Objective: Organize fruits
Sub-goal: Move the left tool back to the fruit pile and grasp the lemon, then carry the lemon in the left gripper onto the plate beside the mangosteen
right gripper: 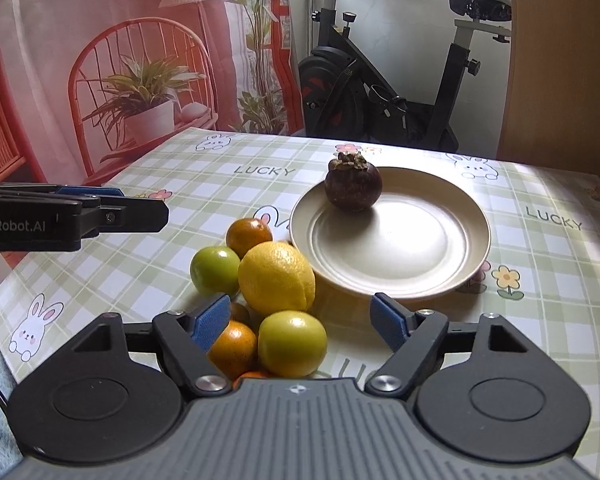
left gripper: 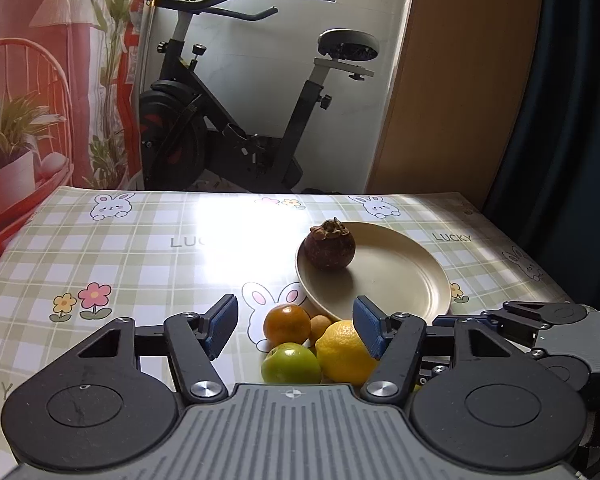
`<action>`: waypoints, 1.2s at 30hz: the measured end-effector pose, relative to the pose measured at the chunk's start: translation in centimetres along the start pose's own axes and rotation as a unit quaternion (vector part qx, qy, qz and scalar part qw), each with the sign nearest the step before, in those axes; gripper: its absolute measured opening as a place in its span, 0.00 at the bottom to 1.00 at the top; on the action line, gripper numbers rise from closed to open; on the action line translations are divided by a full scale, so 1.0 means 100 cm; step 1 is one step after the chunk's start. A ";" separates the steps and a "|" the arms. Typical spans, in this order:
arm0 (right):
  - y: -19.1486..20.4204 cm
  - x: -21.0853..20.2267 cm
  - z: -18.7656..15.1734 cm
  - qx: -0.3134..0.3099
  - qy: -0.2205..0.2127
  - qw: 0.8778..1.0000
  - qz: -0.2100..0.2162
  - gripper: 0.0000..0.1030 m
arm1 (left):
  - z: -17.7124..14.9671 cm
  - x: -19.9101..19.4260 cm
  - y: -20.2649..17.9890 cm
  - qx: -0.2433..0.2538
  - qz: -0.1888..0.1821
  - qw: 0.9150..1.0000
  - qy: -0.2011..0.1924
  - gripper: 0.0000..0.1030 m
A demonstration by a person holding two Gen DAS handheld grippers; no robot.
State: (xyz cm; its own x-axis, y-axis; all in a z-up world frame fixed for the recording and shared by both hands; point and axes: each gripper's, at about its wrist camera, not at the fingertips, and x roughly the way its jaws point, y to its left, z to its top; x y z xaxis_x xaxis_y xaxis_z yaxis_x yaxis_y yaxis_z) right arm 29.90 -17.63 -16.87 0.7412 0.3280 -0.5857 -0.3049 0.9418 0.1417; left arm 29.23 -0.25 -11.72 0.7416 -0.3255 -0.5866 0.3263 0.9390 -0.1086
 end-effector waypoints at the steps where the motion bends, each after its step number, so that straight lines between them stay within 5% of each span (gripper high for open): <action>1: -0.001 0.004 0.003 0.001 0.001 1.000 0.002 0.72 | 0.002 0.006 -0.001 0.004 -0.006 1.000 0.006 0.62; 4: -0.002 0.019 0.005 0.008 0.013 1.000 0.011 0.62 | 0.000 0.023 -0.004 0.019 -0.018 0.999 0.028 0.61; 18: -0.010 0.055 0.001 0.035 0.056 0.996 0.056 0.62 | -0.010 0.078 -0.010 0.018 -0.085 0.990 0.107 0.54; 36: -0.011 0.056 -0.002 0.059 0.054 0.994 0.072 0.55 | -0.012 0.079 -0.019 0.023 -0.100 0.989 0.109 0.52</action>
State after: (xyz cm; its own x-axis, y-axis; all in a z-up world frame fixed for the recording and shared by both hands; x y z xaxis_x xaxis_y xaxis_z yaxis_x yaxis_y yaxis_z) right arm 34.30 -16.87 -20.46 0.6253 0.4557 -0.6335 -0.3252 0.8901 0.3194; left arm 33.79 -4.49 -17.13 0.5164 -0.4679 -0.7172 0.4843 0.8503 -0.2060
